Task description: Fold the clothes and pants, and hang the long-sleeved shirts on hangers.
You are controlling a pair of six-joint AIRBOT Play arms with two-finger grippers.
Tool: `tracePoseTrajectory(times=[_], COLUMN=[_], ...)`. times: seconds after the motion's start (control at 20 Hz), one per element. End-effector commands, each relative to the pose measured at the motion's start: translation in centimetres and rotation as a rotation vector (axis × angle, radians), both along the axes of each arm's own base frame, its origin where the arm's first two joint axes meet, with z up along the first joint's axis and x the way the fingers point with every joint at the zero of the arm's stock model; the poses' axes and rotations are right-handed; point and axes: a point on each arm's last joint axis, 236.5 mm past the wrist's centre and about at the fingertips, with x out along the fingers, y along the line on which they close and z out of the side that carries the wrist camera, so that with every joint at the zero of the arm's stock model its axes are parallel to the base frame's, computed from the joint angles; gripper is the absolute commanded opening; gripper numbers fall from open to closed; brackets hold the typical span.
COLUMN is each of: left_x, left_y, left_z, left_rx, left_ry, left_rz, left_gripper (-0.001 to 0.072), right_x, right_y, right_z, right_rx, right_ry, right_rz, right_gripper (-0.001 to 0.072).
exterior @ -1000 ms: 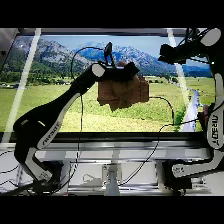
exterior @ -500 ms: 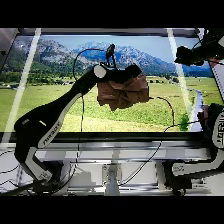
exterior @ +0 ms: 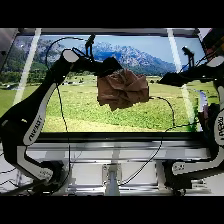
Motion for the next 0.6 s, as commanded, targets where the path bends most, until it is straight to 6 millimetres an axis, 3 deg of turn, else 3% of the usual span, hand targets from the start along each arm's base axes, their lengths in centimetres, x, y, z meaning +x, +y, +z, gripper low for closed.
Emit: tracePoseTrajectory(times=[0.0, 0.15, 0.35, 0.55], left_x=[0.0, 0.0, 0.0, 0.0], left_y=[1.7, 1.6, 1.6, 1.6], left_z=[-0.1, -0.1, -0.1, -0.1], left_rx=[0.009, 0.009, 0.009, 0.009], left_ry=[0.021, 0.021, 0.021, 0.021], left_rz=[-0.009, -0.011, -0.010, -0.010], left_gripper=[0.0699, 0.0698, 0.0698, 0.0698], right_x=[-2.2, 0.1, 1.0, 4.7], right_y=[5.0, 6.9, 7.6, 9.0], right_z=[-3.2, -4.4, -6.6, -5.5], right_rx=[0.070, -0.035, -0.300, -0.318], right_ry=[0.014, -0.079, -0.194, -0.285], right_rz=[0.150, 0.151, 0.319, 0.129], right_gripper=[0.0710, 0.0706, 0.0707, 0.0706])
